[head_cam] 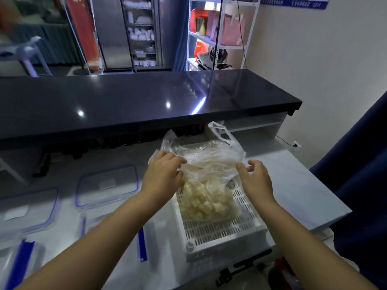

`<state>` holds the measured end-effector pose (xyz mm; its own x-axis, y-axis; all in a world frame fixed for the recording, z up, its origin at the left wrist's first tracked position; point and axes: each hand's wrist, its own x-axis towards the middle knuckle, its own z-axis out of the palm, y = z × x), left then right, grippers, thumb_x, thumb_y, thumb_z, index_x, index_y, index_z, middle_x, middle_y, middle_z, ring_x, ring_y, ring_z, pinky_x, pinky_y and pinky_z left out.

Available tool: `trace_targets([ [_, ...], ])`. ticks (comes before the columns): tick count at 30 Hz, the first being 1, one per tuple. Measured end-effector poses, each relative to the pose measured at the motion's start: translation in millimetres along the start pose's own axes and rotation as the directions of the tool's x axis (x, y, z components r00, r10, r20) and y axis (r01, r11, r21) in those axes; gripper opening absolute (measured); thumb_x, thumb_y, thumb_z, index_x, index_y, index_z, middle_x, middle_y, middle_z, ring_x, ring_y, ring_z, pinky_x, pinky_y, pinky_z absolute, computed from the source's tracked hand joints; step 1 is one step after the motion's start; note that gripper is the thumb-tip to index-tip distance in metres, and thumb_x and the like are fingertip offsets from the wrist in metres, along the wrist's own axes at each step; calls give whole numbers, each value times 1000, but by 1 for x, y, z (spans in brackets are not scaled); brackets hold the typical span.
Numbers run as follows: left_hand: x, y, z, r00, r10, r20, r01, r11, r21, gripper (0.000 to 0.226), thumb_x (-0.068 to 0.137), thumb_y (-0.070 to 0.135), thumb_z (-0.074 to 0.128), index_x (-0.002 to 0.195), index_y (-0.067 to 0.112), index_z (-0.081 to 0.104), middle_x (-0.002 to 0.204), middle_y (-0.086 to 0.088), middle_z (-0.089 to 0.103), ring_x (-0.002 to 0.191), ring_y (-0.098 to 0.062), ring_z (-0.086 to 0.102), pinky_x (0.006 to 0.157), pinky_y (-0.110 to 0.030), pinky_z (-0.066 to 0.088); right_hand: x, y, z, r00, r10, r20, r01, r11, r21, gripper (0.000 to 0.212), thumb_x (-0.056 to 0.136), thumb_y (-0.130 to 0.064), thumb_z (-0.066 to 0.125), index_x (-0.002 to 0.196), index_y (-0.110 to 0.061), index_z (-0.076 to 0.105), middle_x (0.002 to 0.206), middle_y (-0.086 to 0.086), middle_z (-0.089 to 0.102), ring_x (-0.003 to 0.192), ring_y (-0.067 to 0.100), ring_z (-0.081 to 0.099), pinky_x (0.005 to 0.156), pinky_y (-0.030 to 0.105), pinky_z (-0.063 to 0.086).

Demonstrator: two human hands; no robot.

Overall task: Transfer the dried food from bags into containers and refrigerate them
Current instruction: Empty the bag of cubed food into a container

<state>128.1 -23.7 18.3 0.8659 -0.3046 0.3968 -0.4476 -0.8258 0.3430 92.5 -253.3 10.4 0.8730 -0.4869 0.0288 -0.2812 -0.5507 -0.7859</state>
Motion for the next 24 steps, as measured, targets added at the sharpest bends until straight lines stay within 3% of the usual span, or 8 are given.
trace_targets([
  [5, 7, 7, -15, 998, 52, 42, -53, 998, 43, 14, 83, 16, 66, 94, 19, 73, 91, 2, 67, 103, -20, 50, 87, -35, 45, 16, -18, -8, 995, -98, -11, 99, 991, 87, 6, 84, -24, 62, 85, -19, 61, 82, -3, 63, 78, 17, 60, 70, 33, 51],
  [7, 12, 12, -27, 995, 84, 51, -86, 995, 47, 11, 85, 20, 66, 92, 19, 73, 92, 3, 67, 103, -18, 50, 84, -32, 47, 16, -29, -14, 985, -174, -4, 172, 971, 164, 6, 84, -19, 63, 78, -18, 63, 77, -3, 64, 74, 16, 61, 68, 31, 51],
  [10, 22, 24, -48, 992, 123, 11, -123, 992, 21, 9, 85, 17, 65, 90, 18, 72, 91, 4, 64, 92, -14, 54, 74, -28, 48, 13, -48, -23, 951, -309, 21, 293, 919, 264, 6, 81, -13, 66, 75, -14, 64, 78, 2, 63, 69, 14, 58, 65, 28, 50],
  [14, 35, 44, -67, 984, 175, -1, -175, 979, -106, 10, 84, 13, 66, 91, 19, 69, 90, 8, 58, 78, -10, 58, 71, -28, 52, 5, -67, -23, 888, -455, 66, 422, 864, 276, 16, 79, -11, 71, 68, -20, 63, 73, -5, 60, 61, 4, 51, 60, 20, 43],
  [19, 45, 66, -68, 974, 225, 28, -220, 968, -119, 52, 84, 10, 65, 132, 23, 51, 86, 11, 52, 77, -7, 52, 73, -19, 45, -1, -72, -18, 815, -576, 68, 553, 807, 207, 15, 77, -13, 74, 69, -23, 66, 73, -13, 55, 63, -2, 51, 59, 10, 37],
  [24, 51, 69, -63, 963, 260, 70, -256, 965, -57, 18, 87, 24, 63, 102, 18, 71, 89, 5, 56, 77, -12, 56, 70, -24, 48, -3, -69, -16, 829, -553, 80, 532, 826, 188, 6, 77, -16, 75, 77, -22, 72, 77, -7, 63, 72, 6, 60, 70, 29, 52],
])
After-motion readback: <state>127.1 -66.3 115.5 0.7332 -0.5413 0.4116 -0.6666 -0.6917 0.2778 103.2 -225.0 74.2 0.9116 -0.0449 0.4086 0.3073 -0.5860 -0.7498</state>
